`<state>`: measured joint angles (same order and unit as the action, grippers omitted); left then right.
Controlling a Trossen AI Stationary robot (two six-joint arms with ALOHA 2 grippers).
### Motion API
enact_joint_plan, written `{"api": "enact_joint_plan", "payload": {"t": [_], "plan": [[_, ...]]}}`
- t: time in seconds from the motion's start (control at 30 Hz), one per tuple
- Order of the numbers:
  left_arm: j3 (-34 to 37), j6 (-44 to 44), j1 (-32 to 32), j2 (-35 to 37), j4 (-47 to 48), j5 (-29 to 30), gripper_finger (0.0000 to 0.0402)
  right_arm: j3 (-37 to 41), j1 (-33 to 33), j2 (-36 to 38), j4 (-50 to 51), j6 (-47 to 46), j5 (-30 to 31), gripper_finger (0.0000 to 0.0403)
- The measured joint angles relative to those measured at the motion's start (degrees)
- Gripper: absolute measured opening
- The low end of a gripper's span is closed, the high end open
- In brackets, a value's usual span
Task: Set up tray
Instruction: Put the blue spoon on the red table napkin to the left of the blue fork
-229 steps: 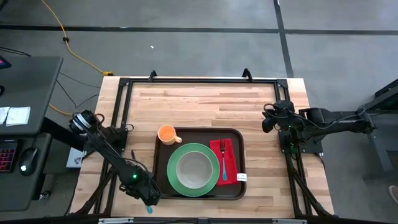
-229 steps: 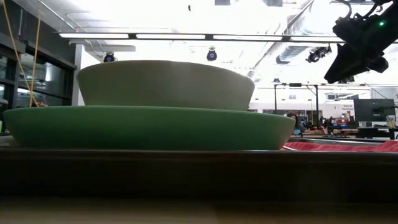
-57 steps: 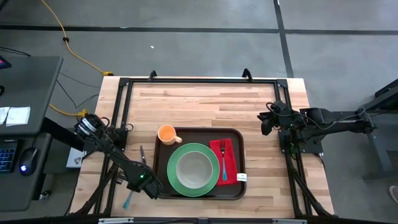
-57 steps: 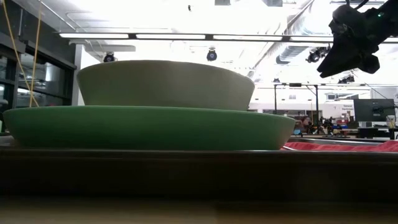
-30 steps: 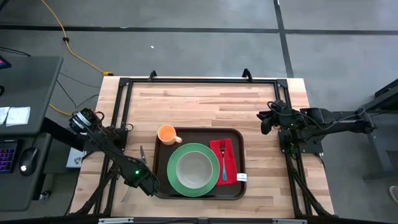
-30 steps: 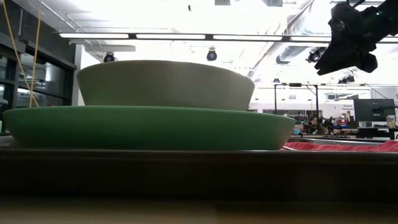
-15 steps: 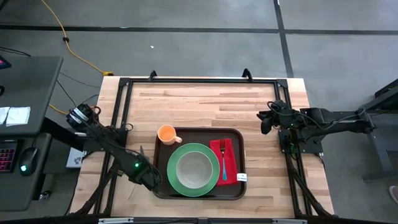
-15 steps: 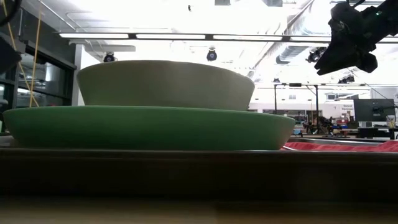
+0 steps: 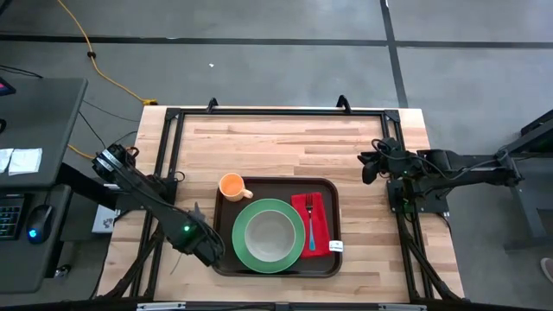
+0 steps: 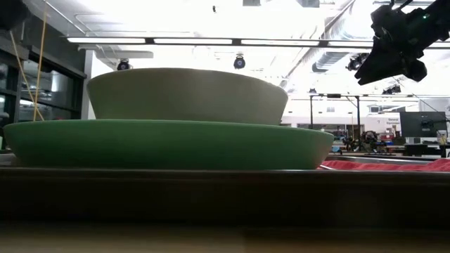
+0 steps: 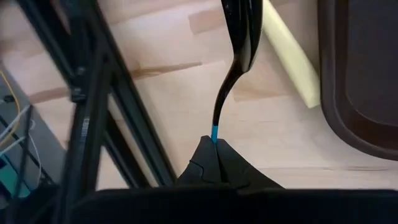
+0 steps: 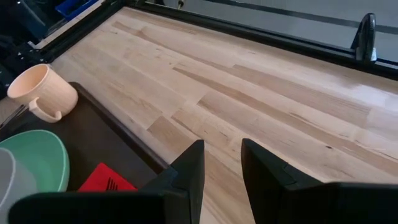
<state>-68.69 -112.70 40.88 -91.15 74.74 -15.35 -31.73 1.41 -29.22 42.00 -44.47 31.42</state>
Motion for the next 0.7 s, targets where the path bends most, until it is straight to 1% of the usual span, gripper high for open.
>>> {"api": "enact_joint_plan", "payload": {"t": [0.13,0.3,0.47,0.7], "plan": [[-4.32,0.74,0.00,0.00,6.07,1.67,0.0004,0.00,-0.04,-0.01,0.00,-0.31,-0.07,0.0084],[-8.97,1.94,0.00,0.01,10.57,3.93,0.0004,0.00,-0.04,0.00,0.00,-0.35,-0.23,0.0084],[-11.84,3.02,0.00,0.00,12.54,5.22,0.0004,0.00,-0.04,0.01,0.02,-0.44,-0.65,0.0084],[-14.29,4.47,0.00,0.00,12.48,5.83,0.0004,0.00,-0.03,-0.01,0.23,-0.46,-2.27,0.0084]]}}
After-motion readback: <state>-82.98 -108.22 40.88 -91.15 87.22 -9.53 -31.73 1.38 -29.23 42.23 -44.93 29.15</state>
